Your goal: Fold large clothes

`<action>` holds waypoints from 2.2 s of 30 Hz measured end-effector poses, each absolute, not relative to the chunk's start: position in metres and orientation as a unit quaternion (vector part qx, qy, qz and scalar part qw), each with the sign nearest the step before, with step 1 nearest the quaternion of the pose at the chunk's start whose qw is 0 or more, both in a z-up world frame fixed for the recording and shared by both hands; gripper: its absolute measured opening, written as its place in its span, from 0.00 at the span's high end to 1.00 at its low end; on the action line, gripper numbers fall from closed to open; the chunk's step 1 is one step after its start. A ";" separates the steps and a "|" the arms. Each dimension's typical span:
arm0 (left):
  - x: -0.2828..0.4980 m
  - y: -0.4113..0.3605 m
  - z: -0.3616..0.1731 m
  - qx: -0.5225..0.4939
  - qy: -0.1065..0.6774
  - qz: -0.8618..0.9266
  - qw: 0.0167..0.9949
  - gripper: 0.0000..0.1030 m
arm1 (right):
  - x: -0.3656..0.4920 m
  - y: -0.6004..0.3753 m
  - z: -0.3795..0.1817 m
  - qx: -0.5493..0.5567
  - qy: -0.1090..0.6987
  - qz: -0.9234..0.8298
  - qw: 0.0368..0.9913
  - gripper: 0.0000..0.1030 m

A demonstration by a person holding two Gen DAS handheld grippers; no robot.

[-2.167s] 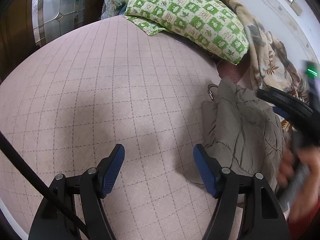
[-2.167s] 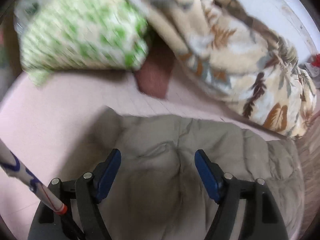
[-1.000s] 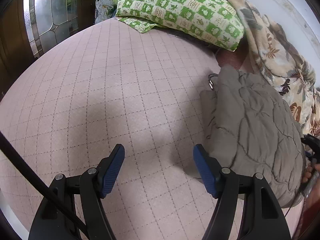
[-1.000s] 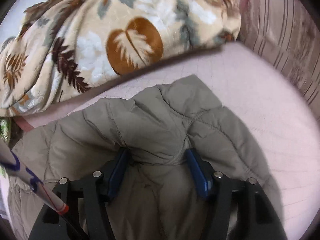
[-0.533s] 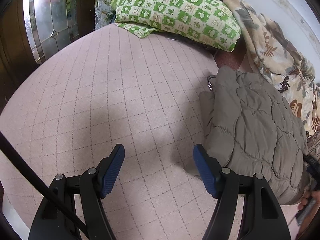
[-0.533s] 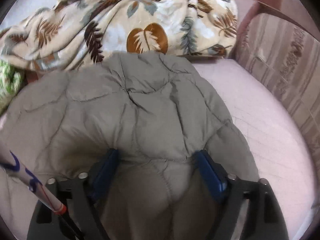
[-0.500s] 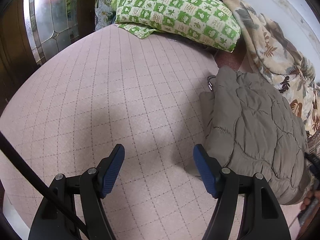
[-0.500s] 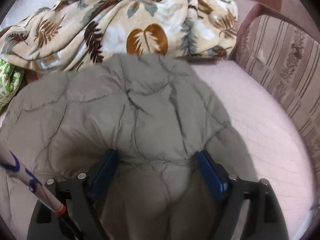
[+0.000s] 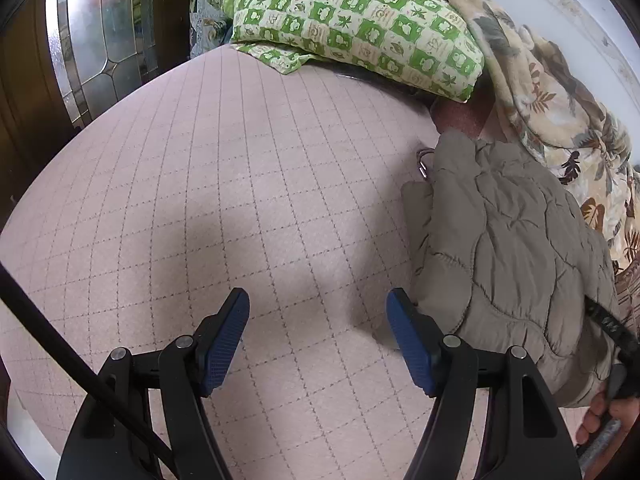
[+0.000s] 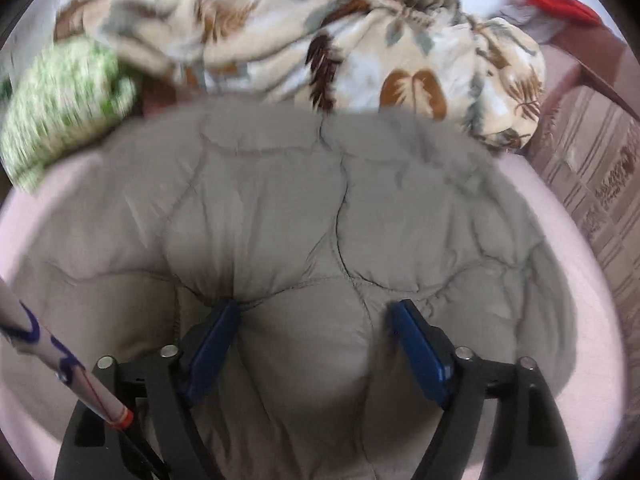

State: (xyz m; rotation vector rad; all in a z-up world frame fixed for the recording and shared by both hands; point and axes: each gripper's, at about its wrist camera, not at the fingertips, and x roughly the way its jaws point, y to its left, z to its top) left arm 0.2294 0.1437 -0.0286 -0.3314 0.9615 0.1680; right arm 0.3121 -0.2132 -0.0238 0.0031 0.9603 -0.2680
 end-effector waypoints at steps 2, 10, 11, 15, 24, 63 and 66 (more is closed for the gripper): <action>0.230 0.144 -0.028 -0.161 0.459 0.078 0.870 0.32 | 0.307 -0.212 -0.014 0.008 0.455 -0.135 0.880 0.18; 0.231 0.137 -0.026 -0.154 0.460 0.080 0.871 0.32 | 0.286 -0.173 -0.003 -0.041 0.429 -0.082 0.899 0.18; 0.231 0.136 -0.025 -0.152 0.460 0.081 0.871 0.32 | 0.292 -0.170 -0.016 -0.052 0.449 -0.078 0.889 0.18; 0.230 0.127 -0.022 -0.138 0.456 0.080 0.875 0.32 | 0.285 -0.184 -0.007 -0.004 0.446 -0.066 0.893 0.17; 0.229 0.106 -0.015 -0.114 0.455 0.074 0.880 0.32 | 0.226 -0.276 0.028 0.091 0.416 -0.082 0.901 0.17; 0.262 0.068 -0.030 -0.228 0.457 -0.129 0.850 0.49 | 0.195 -0.438 -0.057 0.426 0.385 0.018 0.819 0.44; 0.246 0.072 -0.032 -0.220 0.466 -0.134 0.847 0.50 | 0.178 -0.434 -0.042 0.411 0.381 0.034 0.827 0.45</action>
